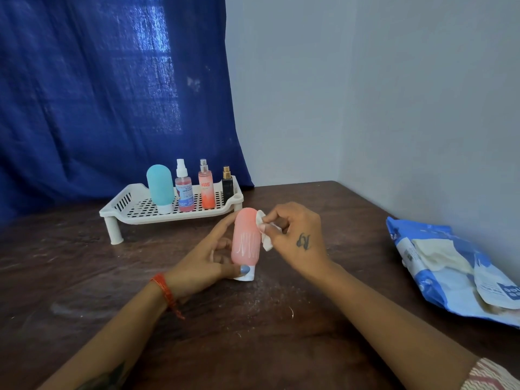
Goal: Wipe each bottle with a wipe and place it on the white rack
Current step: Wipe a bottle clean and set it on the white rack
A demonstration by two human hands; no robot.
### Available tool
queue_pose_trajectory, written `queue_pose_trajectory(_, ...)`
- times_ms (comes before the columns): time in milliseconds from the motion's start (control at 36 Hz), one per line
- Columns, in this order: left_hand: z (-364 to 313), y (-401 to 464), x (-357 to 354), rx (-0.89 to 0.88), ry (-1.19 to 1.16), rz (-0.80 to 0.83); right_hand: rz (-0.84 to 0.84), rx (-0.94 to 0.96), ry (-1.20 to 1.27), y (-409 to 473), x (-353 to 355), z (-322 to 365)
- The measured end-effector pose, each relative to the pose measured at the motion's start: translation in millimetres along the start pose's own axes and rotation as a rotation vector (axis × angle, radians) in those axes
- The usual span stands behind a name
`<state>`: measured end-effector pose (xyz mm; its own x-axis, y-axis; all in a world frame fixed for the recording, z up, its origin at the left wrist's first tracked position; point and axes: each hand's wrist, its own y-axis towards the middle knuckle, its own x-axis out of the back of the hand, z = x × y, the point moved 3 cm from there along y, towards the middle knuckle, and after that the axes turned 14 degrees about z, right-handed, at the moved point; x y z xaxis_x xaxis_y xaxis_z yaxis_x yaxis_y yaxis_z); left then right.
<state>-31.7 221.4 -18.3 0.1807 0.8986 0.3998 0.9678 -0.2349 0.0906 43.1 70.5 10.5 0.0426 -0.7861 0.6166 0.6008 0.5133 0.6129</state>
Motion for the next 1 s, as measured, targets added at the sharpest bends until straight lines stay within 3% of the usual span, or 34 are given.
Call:
queue_pose_trajectory(194, -1.6, -0.3, -0.7, -0.018, -0.005, -0.008, 0.251, -0.074, 0.109, -4.8, -5.8, -2.6)
queue_pose_trajectory(361, -0.4, -0.3, 0.1, -0.011, -0.031, -0.008, 0.174, 0.072, 0.136, -6.4, -5.8, 6.6)
queue_pose_trajectory(500, -1.3, 0.1, -0.4, -0.017, -0.033, -0.002, 0.074, 0.030, 0.148, -2.0, -4.0, 2.8)
queue_pose_trajectory(639, -0.8, -0.5, -0.6, 0.001, -0.024, -0.010, 0.187, -0.076, 0.144, -2.3, -5.1, -5.6)
queue_pose_trajectory(778, -1.8, -1.3, -1.2, -0.001, -0.017, -0.024, 0.323, -0.043, 0.186, -4.7, -6.1, -1.8)
queue_pose_trajectory(1000, -0.7, -0.9, -0.1, 0.009, -0.026, -0.010, 0.091, 0.044, 0.188, -2.1, -4.9, 4.3)
